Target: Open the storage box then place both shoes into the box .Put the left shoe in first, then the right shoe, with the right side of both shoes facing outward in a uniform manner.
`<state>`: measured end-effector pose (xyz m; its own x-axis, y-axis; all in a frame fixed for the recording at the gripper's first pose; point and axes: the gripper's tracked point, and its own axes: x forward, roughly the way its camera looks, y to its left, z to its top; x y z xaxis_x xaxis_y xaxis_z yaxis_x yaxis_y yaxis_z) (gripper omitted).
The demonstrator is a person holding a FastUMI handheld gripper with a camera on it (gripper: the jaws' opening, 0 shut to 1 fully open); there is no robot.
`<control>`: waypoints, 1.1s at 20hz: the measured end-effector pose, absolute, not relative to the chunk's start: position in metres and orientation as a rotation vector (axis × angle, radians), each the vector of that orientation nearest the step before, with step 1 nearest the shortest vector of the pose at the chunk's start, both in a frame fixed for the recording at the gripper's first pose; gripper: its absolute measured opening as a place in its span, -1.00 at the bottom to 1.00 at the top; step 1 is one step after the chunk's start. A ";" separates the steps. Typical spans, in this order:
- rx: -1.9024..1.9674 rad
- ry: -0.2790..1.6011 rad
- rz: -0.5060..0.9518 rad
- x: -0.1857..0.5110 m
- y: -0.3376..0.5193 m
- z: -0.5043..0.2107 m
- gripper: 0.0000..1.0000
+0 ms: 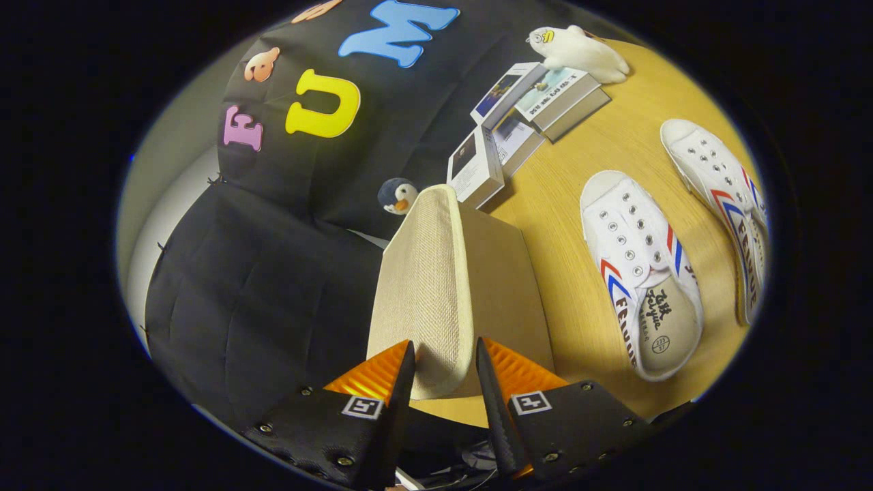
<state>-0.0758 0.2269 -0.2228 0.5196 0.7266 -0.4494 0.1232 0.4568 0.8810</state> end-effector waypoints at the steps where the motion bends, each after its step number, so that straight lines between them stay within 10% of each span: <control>1: 1.065 0.995 0.456 -0.077 0.229 -0.223 0.07; 4: 1.102 0.958 0.466 -0.075 0.223 -0.213 -0.24; 6: 1.117 0.957 0.461 -0.067 0.222 -0.211 -0.99; 22: 0.961 0.794 0.729 -0.047 0.302 -0.066 -0.99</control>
